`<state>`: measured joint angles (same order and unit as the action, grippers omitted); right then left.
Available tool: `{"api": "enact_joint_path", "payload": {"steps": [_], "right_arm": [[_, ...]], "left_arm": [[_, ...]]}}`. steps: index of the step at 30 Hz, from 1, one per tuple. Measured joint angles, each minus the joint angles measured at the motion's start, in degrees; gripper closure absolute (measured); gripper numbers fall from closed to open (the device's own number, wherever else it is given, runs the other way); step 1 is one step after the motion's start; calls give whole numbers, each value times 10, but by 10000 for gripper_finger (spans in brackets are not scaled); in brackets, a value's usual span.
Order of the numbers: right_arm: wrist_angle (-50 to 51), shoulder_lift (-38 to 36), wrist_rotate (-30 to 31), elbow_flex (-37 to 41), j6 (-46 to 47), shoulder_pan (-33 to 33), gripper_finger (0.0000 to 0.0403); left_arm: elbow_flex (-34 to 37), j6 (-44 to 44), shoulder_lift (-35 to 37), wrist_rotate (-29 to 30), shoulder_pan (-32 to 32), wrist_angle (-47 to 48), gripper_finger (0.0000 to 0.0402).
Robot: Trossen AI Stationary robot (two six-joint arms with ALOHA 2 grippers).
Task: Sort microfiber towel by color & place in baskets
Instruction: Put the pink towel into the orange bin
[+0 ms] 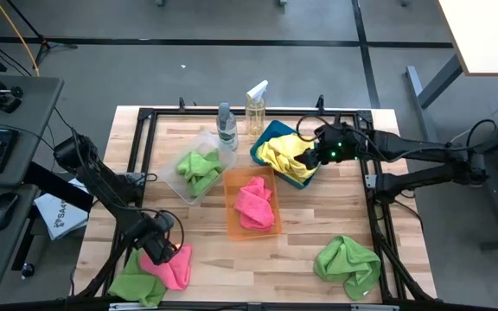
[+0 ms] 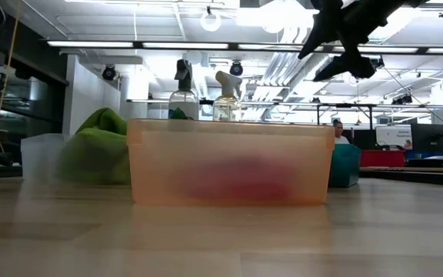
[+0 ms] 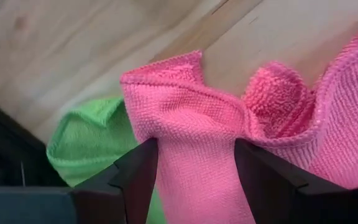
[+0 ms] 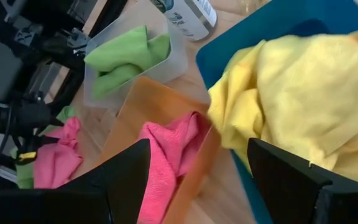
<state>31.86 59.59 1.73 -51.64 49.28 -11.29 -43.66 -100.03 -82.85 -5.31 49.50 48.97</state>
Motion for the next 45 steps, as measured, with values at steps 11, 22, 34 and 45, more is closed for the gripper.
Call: {"api": "enact_joint_path", "payload": {"steps": [11,22,34,45], "right_arm": [[0,0,92,0,44,84,137],[1,-53,93,0,-5,103,137],[27,-112,155,0,-46,102,137],[28,-114,203,0,-48,102,137]], "left_arm": [[-3,74,8,15,3,-3,392],[-143,108,82,129,-55,132,401],[-413,422,28,266,-228,126,401],[-616,843,-39,342,-371,-26,401]]}}
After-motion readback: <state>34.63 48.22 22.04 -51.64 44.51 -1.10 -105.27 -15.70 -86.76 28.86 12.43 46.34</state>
